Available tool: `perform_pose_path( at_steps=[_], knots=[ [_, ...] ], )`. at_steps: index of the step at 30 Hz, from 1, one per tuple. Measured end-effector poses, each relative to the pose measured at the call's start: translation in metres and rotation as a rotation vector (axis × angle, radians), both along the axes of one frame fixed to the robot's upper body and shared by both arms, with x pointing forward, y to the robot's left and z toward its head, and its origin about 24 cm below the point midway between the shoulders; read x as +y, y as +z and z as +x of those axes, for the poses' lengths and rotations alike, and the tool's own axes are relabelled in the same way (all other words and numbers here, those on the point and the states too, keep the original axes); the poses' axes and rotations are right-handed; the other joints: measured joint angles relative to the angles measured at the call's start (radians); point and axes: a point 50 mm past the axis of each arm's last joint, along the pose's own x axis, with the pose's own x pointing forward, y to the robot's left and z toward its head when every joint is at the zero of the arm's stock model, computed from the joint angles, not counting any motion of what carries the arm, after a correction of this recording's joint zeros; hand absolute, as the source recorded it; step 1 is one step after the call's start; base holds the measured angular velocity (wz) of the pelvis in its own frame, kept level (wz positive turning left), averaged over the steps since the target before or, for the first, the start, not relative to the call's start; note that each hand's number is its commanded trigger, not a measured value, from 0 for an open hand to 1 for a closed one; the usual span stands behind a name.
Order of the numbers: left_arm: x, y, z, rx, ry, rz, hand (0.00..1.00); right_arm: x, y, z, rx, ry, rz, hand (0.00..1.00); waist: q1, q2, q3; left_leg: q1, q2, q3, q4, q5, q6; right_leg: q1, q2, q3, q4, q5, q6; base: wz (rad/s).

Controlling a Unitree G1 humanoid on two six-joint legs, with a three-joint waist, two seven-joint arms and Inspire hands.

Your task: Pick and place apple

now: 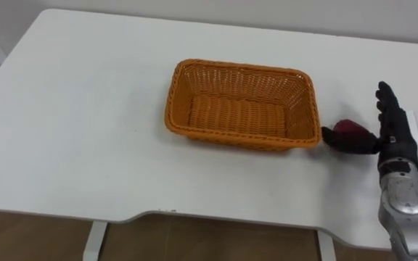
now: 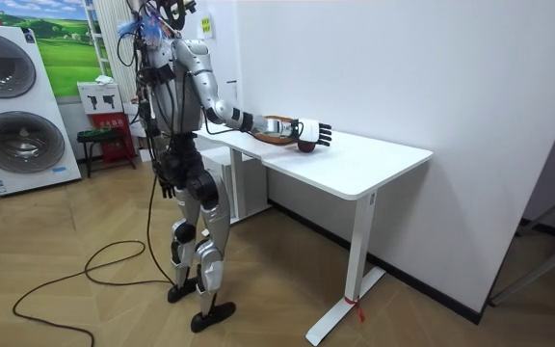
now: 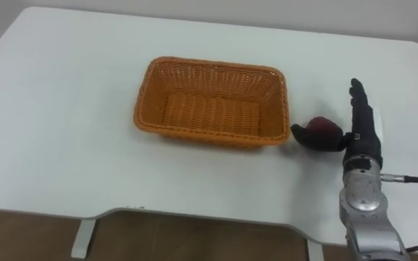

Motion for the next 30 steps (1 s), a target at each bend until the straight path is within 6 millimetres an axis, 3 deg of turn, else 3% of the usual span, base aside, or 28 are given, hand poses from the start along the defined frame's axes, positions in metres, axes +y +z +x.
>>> perform_pose_path(
  at_steps=[12, 13, 14, 15, 22, 30],
  knots=[
    [0.001, 0.0, -0.011, 0.032, 0.007, 0.001, 0.0, -0.004, -0.013, -0.005, 0.067, -0.007, 0.0, 0.0, 0.0, -0.002, 0.0004, 0.0, 0.0, -0.002, 0.004, 0.0, 0.0, 0.001, 0.0, -0.001, 0.002, 0.0, 0.0, 0.0],
    [0.001, 0.0, -0.011, 0.034, 0.007, 0.001, 0.0, -0.004, -0.013, -0.005, 0.069, -0.007, -0.002, 0.53, 0.0, -0.003, 0.0003, 0.0, 0.0, -0.003, 0.005, 0.0, 0.0, 0.002, -0.001, -0.002, 0.001, 0.0, 0.0, 0.04],
    [0.002, 0.0, -0.012, 0.039, 0.007, 0.0, 0.0, -0.004, -0.014, -0.005, 0.073, -0.003, -0.002, 0.66, -0.001, -0.004, 0.0008, 0.0, 0.0, -0.005, 0.007, 0.0, 0.0, 0.004, -0.001, -0.004, 0.001, 0.0, 0.0, 0.08],
    [0.003, 0.0, -0.013, 0.043, 0.001, 0.001, 0.0, -0.005, -0.018, -0.006, 0.087, -0.006, 0.001, 1.0, -0.001, -0.007, 0.0023, 0.001, 0.0, -0.009, 0.008, 0.0, 0.0, 0.008, -0.001, -0.011, 0.0, 0.0, 0.0, 0.11],
    [0.006, 0.001, -0.011, 0.048, -0.012, 0.005, 0.0, -0.019, -0.027, -0.009, 0.145, -0.038, -0.049, 1.0, -0.005, -0.015, -0.0025, -0.004, -0.005, -0.046, 0.026, -0.003, -0.003, 0.033, -0.004, -0.046, -0.012, 0.001, -0.001, 0.15],
    [0.007, 0.001, -0.01, 0.057, -0.013, -0.007, 0.0, -0.039, -0.027, -0.011, 0.14, -0.13, -0.021, 1.0, -0.002, -0.012, -0.0062, -0.003, -0.001, -0.056, 0.032, -0.004, -0.006, 0.044, 0.002, -0.055, -0.03, 0.003, -0.006, 0.04]
  ],
)
